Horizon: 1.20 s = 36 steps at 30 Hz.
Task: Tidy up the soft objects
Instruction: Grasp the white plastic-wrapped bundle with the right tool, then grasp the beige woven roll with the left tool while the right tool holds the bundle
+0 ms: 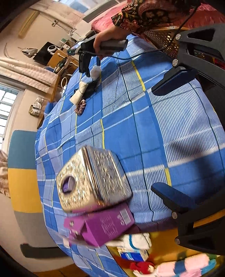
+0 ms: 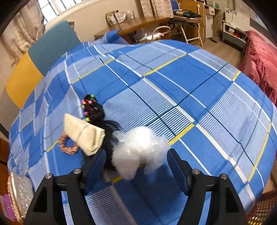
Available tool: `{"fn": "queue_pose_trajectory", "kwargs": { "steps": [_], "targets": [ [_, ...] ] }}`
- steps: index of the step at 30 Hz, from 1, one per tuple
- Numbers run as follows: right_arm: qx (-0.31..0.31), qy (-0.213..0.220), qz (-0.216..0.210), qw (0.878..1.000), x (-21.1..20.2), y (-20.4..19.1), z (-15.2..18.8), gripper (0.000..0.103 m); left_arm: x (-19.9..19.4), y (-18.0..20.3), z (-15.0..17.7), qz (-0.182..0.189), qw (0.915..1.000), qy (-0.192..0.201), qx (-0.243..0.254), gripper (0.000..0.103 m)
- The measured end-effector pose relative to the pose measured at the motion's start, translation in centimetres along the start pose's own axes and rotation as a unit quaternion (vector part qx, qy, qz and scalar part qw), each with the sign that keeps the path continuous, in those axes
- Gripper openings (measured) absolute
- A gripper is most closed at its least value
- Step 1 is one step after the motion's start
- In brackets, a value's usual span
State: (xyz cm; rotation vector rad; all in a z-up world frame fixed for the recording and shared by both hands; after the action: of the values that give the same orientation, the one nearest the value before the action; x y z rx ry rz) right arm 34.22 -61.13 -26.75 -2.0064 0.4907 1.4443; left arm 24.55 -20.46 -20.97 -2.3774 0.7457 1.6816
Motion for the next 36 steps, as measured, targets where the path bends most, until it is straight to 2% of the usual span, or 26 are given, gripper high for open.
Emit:
{"fn": "queue_pose_trajectory", "kwargs": {
  "steps": [6,8,9,13,17,20,24,29,34,36],
  "targets": [
    [-0.017,-0.036,-0.004,0.999,2.5,-0.3,0.3,0.073,1.6,2.9,-1.7,0.006,0.9998,-0.004,0.016,0.101],
    [-0.029,-0.039,0.016,0.999,2.8,-0.2,0.4,0.060,2.2,3.8,-2.4,0.011,0.9998,-0.006,0.018,0.101],
    [-0.042,-0.036,0.030,0.998,2.7,-0.4,0.5,0.047,2.6,4.3,-2.9,0.011,0.9998,-0.007,0.017,0.101],
    [-0.056,-0.045,0.024,0.997,2.7,-0.8,1.2,0.039,3.8,6.2,-5.2,0.021,0.9997,-0.011,0.008,0.101],
    [-0.051,-0.038,0.020,0.998,2.0,-0.5,1.4,0.039,5.0,8.4,-8.4,0.040,0.9990,-0.014,-0.011,0.101],
    [-0.039,-0.023,0.041,0.998,1.1,0.7,0.9,0.039,6.1,9.8,-11.6,0.058,0.9974,-0.019,-0.037,0.101],
    [-0.020,-0.013,0.037,0.999,0.5,1.7,0.4,0.039,9.1,11.8,-16.2,0.092,0.9901,-0.057,-0.089,0.101],
    [-0.011,-0.016,0.028,0.999,0.2,2.1,0.5,0.039,11.9,14.5,-21.4,0.090,0.9899,-0.056,-0.095,0.101],
    [-0.002,-0.020,0.018,1.000,0.5,2.2,0.2,0.039,15.5,16.3,-25.2,0.096,0.9870,-0.083,-0.099,0.101],
    [0.004,-0.022,0.012,1.000,0.5,2.4,0.2,0.039,17.0,16.2,-26.1,0.089,0.9848,-0.091,-0.118,0.101]
  ]
}}
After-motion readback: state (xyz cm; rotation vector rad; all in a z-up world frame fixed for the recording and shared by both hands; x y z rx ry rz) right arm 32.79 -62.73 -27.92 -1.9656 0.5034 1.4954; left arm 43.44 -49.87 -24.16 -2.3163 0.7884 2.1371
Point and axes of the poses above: each gripper's, at about its wrist camera, not at the fingertips, and x roughly the way its jaws point, y to its right, z to its underside, the point moved 10 cm from there along x, roughly the way its jaws point, and after that the axes turned 14 degrees about -y, right-handed, at the moved point
